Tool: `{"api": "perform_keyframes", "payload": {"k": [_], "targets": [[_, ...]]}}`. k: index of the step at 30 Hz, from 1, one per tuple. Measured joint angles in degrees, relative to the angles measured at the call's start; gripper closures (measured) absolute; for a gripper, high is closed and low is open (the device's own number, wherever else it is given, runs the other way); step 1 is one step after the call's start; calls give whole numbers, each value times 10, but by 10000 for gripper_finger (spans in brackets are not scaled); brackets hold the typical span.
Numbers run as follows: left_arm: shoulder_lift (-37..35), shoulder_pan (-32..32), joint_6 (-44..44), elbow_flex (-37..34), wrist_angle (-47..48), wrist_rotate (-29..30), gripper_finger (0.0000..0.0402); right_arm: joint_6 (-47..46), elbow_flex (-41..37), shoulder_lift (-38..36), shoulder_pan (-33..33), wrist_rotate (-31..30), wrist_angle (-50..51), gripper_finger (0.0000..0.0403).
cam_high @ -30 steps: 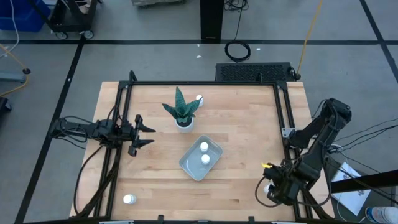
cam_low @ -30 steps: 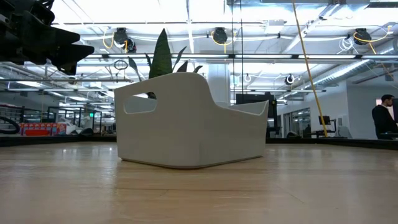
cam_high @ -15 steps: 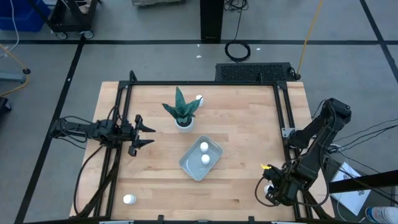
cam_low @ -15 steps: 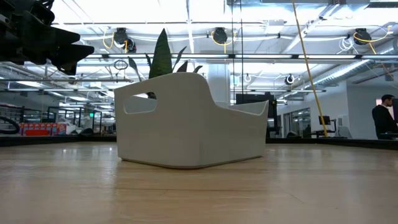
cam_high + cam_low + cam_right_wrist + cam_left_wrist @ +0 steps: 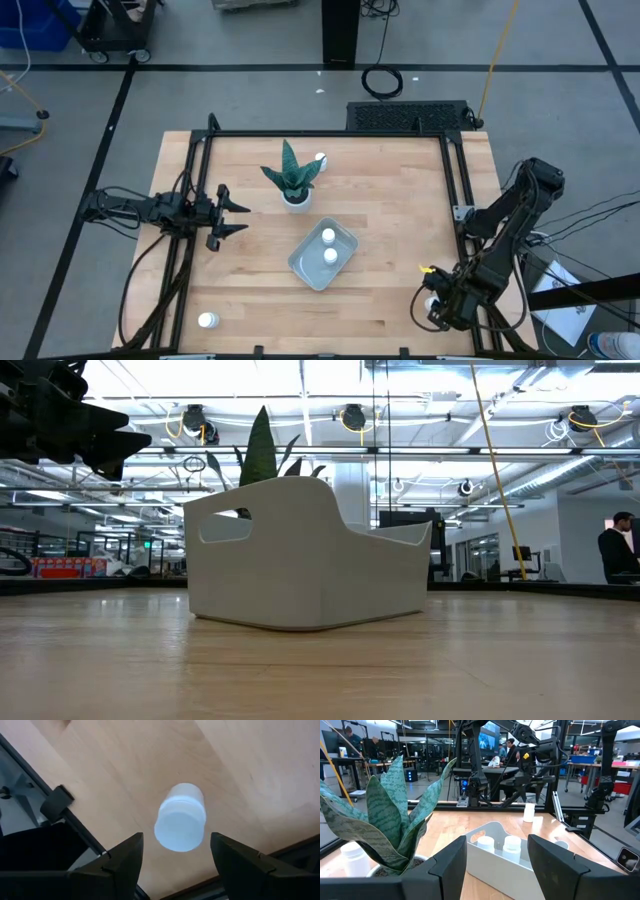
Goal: Pick and place pill bottles into a basket
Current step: Put the white medicine bottle into the gray bin
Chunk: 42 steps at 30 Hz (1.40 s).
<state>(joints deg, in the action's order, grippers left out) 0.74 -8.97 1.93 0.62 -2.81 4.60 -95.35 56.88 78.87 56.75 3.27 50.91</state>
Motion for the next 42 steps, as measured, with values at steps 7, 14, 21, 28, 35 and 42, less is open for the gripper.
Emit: {"api": "perform_keyframes", "payload": {"k": [7, 14, 21, 28, 35, 42], "targets": [[0, 0, 0, 0, 0, 0, 188, -1, -24, 0, 0, 0, -56, 178], [0, 0, 0, 0, 0, 0, 188, -1, -36, 0, 0, 14, -57, 179], [0, 0, 0, 0, 0, 0, 188, 3, -50, 0, 0, 14, -74, 179], [0, 0, 0, 0, 0, 0, 188, 3, -67, 0, 0, 12, -108, 184], [0, 0, 0, 0, 0, 0, 188, 10, -67, 0, 0, 10, -116, 223], [0, 0, 0, 0, 0, 0, 188, 17, -67, 0, 0, -15, -135, 254]]}}
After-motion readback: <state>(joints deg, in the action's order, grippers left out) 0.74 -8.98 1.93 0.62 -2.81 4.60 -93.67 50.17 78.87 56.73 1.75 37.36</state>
